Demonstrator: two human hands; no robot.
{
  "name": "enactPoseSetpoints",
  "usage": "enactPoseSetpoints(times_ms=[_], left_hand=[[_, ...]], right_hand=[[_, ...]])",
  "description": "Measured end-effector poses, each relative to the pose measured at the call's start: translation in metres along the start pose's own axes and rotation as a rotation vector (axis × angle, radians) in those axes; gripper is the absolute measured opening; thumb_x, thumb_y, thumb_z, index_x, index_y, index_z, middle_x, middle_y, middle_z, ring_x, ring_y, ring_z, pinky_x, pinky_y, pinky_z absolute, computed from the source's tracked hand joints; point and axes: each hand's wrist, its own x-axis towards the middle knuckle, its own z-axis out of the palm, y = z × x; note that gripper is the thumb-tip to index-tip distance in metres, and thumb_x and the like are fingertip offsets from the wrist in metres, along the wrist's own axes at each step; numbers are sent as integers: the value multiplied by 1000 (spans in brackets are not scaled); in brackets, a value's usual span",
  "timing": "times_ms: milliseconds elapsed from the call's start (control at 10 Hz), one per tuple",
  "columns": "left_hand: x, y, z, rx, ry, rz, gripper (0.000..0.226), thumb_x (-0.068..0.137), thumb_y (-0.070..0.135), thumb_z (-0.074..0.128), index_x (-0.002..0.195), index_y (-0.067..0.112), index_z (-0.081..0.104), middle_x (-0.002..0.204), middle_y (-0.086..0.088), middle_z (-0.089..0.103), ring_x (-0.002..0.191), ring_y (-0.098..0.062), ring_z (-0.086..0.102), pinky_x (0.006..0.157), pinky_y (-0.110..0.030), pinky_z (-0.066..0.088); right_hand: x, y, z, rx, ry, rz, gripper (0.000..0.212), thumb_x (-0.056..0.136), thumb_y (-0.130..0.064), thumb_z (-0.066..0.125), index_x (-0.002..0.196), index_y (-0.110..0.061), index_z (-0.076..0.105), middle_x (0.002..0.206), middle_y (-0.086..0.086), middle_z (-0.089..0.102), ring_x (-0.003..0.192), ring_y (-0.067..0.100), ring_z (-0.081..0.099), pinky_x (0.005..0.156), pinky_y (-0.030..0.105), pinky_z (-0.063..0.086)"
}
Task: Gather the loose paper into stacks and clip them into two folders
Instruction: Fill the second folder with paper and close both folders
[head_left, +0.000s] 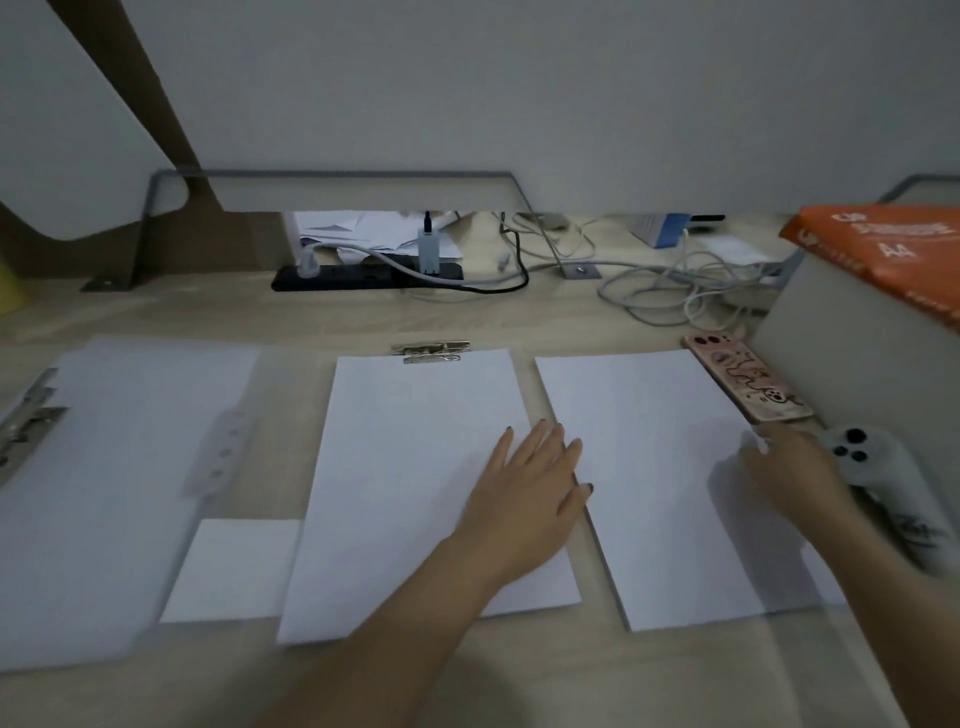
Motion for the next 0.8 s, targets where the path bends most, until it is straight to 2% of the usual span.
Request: enactPoseSetpoints(times_ms=[100,200,300,500,600,700,800], left_hand=[[3,10,7,12,-34,10,94,69,63,-13,150,19,9,160,3,1,146,-8,-10,113,-31,-16],[1,13,12,6,-58,-3,102,61,62,-16,150,19,8,160,3,-2,146,-8,-10,112,-30,-15],[0,13,14,16,-44,-5,99,64,60,-15,150,18,6,160,2,-5,146,-9,-10,112,-29,-14],[-2,12,17,2,-58,-6,91,69,59,-12,150,19,1,159,5,-9,145,-7,-15,112,-27,-16],[-3,10,17,-3,-66,-9,90,70,59,-12,150,19,0,159,5,-10,144,-6,-16,112,-27,-17],[-4,11,17,-10,-70,-15,89,71,58,-11,150,20,0,159,6,-10,144,-5,-15,112,-26,-17],[-4,12,19,-16,-71,-19,90,69,59,-13,150,20,-1,159,6,-11,144,-4,-16,113,-27,-17]], right_hand=[[3,10,-7,-43,13,7,35,90,-10,45,121,6,52,122,30,54,111,42,50,89,41,40],[8,11,-10,-85,6,12,32,90,-8,46,115,10,54,120,31,54,109,41,50,84,38,41],[17,7,-10,-65,-9,83,30,89,-13,46,105,9,58,115,31,56,105,40,53,73,32,33],[19,-3,-11,16,-34,206,28,88,-13,47,99,9,60,107,30,61,102,41,58,74,36,40],[16,-2,-10,-19,-45,172,30,93,-10,38,110,5,57,117,26,58,111,36,54,87,34,43],[13,0,-11,100,-35,136,17,92,-9,39,89,-5,55,104,23,59,97,33,56,79,33,41],[9,-2,-19,191,-12,35,7,87,-7,42,89,-9,49,95,17,51,88,29,47,73,31,33]])
